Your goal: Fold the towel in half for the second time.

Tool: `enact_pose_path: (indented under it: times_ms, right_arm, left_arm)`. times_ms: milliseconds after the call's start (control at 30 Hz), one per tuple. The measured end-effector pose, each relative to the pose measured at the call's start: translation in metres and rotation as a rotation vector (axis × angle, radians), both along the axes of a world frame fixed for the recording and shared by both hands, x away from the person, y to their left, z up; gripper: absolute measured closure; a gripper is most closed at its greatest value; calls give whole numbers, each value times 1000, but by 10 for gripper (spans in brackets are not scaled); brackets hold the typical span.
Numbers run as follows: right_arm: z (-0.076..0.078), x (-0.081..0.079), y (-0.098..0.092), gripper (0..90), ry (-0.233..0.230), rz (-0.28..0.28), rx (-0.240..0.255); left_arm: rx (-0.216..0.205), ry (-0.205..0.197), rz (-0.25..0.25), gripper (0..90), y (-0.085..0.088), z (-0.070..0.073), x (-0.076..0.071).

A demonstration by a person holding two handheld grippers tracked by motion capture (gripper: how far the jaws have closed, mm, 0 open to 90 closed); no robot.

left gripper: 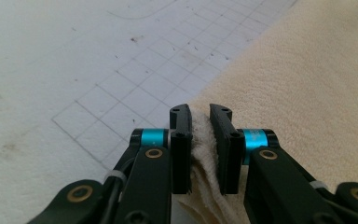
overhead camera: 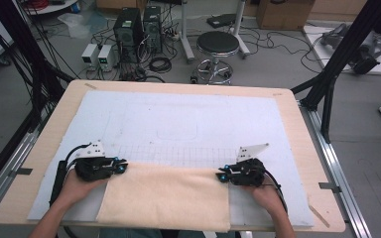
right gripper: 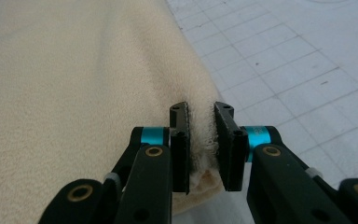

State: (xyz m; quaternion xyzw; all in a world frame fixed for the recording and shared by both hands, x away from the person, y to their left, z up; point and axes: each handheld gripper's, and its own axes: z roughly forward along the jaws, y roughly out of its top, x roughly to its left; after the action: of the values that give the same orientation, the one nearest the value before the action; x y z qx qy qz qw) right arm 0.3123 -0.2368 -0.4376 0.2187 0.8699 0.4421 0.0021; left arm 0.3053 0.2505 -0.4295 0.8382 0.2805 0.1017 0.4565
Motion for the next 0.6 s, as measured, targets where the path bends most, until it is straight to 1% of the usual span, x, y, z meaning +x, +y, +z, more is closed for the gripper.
enact_pose_path:
  times_ms: [33,100,300,367,433,467,500,533,567,600]
  right_arm:
    - [1,0,0,781,-4,0,1]
    - [2,0,0,781,-6,-1,-6]
    - [8,1,2,783,-32,-3,-20]
    - [12,2,3,784,-46,-13,-32]
    - [15,3,4,785,-61,-21,-33]
    - [17,4,4,786,-68,-22,-34]
    - [17,4,4,786,-68,-22,-34]
    - [22,7,5,786,-85,-35,-35]
    - [22,7,5,786,-85,-35,-35]
    - [28,11,7,786,-100,-47,-41]
  left_arm:
    - [-6,-9,5,787,-1,2,0]
    - [1,-21,6,789,-1,5,0]
    - [-3,-27,11,792,0,7,-1]
    - [-6,-44,22,793,0,9,0]
    - [-8,-47,26,794,0,10,0]
    - [-24,-62,46,796,0,13,1]
    - [-24,-62,46,796,0,13,1]
    - [-25,-73,55,796,1,14,2]
    - [-28,-80,64,796,1,15,3]
    - [-35,-86,87,796,1,16,6]
